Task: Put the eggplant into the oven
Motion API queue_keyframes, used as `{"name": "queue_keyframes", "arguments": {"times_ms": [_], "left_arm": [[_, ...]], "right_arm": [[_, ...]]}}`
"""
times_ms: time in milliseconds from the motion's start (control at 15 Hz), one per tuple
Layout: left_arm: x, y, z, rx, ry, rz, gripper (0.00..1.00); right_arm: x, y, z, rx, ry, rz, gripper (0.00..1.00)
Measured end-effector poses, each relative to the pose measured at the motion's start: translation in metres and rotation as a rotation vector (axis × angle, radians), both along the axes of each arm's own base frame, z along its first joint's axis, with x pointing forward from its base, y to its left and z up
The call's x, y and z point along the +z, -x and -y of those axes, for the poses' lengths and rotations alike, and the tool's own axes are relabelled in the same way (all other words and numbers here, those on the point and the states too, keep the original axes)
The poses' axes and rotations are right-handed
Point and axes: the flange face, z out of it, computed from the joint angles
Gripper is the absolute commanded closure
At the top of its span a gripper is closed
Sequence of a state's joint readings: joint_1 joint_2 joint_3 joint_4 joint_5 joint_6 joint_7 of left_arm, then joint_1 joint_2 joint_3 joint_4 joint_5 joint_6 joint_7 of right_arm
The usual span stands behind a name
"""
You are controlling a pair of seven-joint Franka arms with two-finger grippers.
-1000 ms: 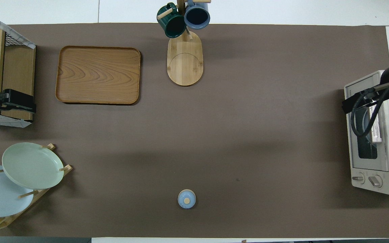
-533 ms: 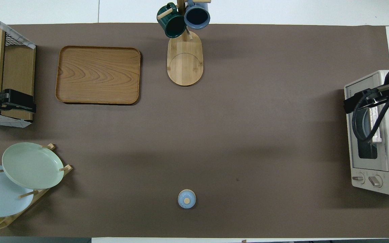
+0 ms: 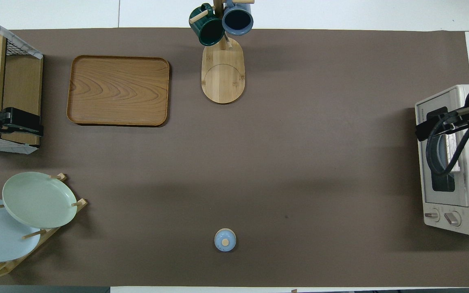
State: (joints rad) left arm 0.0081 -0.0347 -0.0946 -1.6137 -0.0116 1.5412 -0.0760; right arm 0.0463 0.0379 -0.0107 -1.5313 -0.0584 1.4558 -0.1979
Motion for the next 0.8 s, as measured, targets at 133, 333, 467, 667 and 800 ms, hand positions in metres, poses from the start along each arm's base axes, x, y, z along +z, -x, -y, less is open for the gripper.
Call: {"name": "queue_keyframes", "arguments": {"times_ms": [133, 333, 467, 667, 800], "left_arm": [[0.000, 0.000, 0.000, 0.000, 0.000, 0.000, 0.00], [0.000, 0.000, 0.000, 0.000, 0.000, 0.000, 0.00], [0.000, 0.000, 0.000, 0.000, 0.000, 0.000, 0.00], [0.000, 0.000, 0.000, 0.000, 0.000, 0.000, 0.00], [0.000, 0.000, 0.000, 0.000, 0.000, 0.000, 0.00]], "right_arm": [[0.001, 0.002, 0.000, 0.000, 0.000, 0.002, 0.00], [0.000, 0.002, 0.004, -0.008, 0.000, -0.001, 0.00], [-0.001, 0.002, 0.010, -0.018, 0.000, -0.003, 0.00], [-0.004, 0.002, 0.015, -0.027, 0.000, -0.011, 0.00], [-0.005, 0.002, 0.014, -0.025, 0.000, -0.012, 0.00]]}}
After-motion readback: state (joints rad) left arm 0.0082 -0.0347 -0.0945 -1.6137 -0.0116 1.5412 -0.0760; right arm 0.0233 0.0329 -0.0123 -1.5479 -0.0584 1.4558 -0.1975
